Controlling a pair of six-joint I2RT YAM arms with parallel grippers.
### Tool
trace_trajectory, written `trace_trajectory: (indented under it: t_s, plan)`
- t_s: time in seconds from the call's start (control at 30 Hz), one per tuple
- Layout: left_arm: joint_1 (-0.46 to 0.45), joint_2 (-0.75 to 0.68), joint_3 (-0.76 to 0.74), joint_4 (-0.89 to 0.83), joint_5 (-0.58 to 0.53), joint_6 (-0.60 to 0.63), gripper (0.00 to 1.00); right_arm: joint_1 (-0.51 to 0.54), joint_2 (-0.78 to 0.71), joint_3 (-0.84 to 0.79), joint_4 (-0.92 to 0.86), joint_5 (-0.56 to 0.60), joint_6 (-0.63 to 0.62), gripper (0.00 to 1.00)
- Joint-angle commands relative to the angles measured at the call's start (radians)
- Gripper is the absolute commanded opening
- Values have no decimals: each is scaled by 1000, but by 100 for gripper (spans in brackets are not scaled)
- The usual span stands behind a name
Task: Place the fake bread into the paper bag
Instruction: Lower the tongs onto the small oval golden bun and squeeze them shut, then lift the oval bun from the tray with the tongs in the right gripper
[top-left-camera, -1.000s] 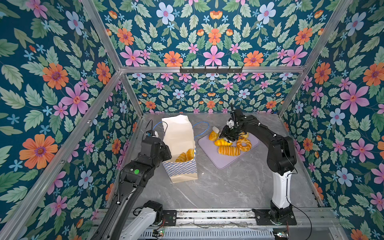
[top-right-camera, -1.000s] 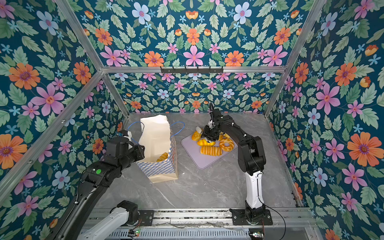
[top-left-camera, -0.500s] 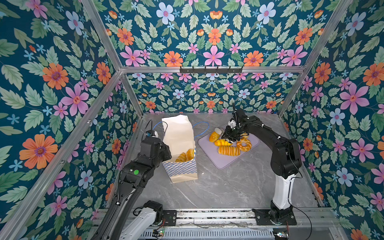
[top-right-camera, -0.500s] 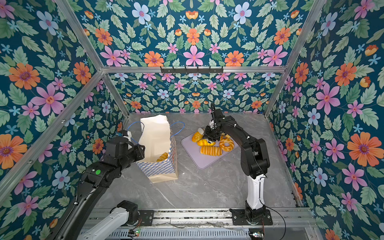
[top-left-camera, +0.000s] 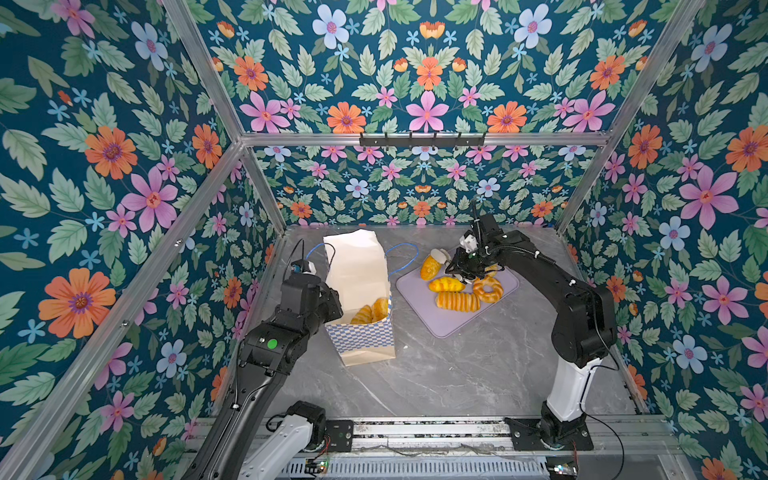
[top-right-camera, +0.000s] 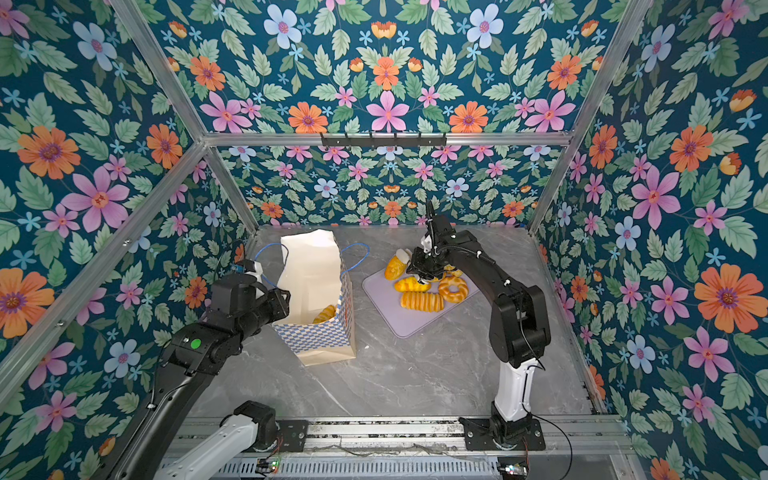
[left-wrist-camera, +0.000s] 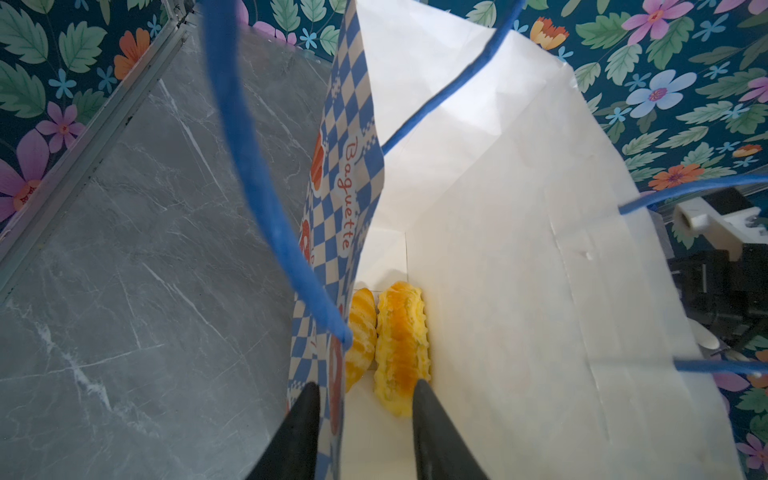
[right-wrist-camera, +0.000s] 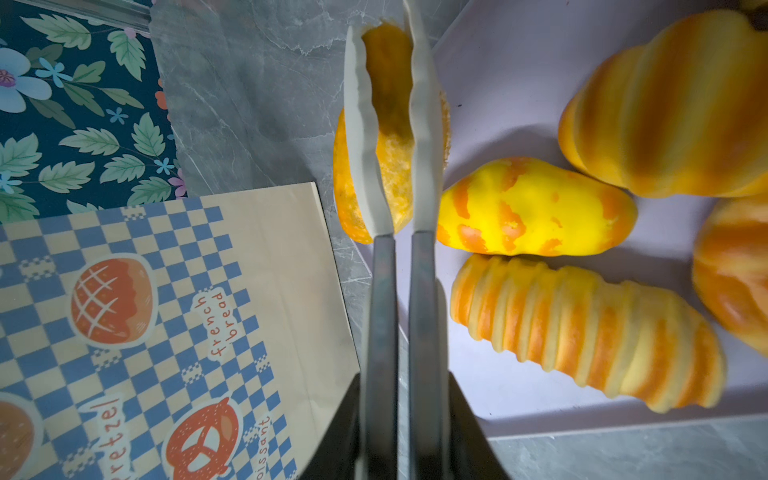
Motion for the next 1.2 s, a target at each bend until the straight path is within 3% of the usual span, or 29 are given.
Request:
trace_trajectory:
  t_s: [0.0,0.63,1.17]
  plan:
    - [1,5,12,5,-20,-6,40,0,-42,-15,19,0,-9,25]
    - [1,34,37,7,-21,4,36,-5,-336,-281,-7,91,-70,24]
    - [1,23,28,13,-15,-1,32,-4,-363,-300,-30,127,-94,23]
